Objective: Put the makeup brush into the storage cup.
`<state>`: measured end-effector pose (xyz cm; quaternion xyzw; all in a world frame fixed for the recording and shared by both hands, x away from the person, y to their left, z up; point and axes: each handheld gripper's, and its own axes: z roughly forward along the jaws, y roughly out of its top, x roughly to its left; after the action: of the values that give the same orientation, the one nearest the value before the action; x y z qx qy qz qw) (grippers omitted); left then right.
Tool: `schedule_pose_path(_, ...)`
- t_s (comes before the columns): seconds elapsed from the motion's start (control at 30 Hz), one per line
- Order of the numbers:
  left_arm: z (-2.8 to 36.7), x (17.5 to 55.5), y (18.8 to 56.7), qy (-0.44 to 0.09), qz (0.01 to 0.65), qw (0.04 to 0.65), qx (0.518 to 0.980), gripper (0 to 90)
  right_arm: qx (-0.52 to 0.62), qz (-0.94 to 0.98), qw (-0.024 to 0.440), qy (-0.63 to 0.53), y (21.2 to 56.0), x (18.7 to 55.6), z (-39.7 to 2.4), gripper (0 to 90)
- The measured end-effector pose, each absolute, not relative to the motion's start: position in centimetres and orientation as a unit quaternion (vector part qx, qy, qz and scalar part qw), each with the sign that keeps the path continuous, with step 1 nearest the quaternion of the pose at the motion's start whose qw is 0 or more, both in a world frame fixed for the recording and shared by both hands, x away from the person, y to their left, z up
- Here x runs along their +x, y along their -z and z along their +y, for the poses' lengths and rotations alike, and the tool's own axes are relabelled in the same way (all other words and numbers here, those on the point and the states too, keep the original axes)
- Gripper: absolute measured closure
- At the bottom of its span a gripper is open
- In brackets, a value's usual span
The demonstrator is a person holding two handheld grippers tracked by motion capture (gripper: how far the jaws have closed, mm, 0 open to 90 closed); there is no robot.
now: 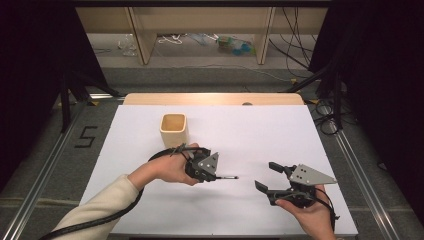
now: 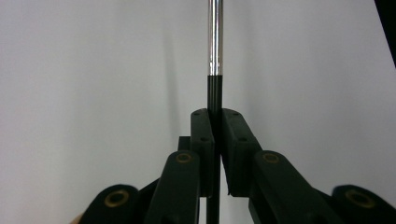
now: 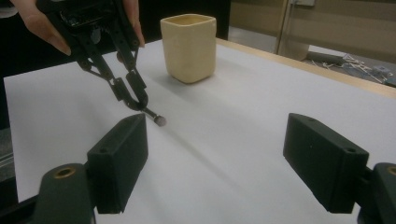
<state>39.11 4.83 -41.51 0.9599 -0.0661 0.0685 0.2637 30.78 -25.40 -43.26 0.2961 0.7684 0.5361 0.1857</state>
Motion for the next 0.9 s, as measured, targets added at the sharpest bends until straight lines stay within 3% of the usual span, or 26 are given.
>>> schedule_pose_path(0.9, 6.0, 38.4, 42.2, -0.071, -0.036, 0.33, 0.941, 83.8, 0.283, 0.755, 0.201, -0.556, 43.5, 31.1, -25.2, 23.0)
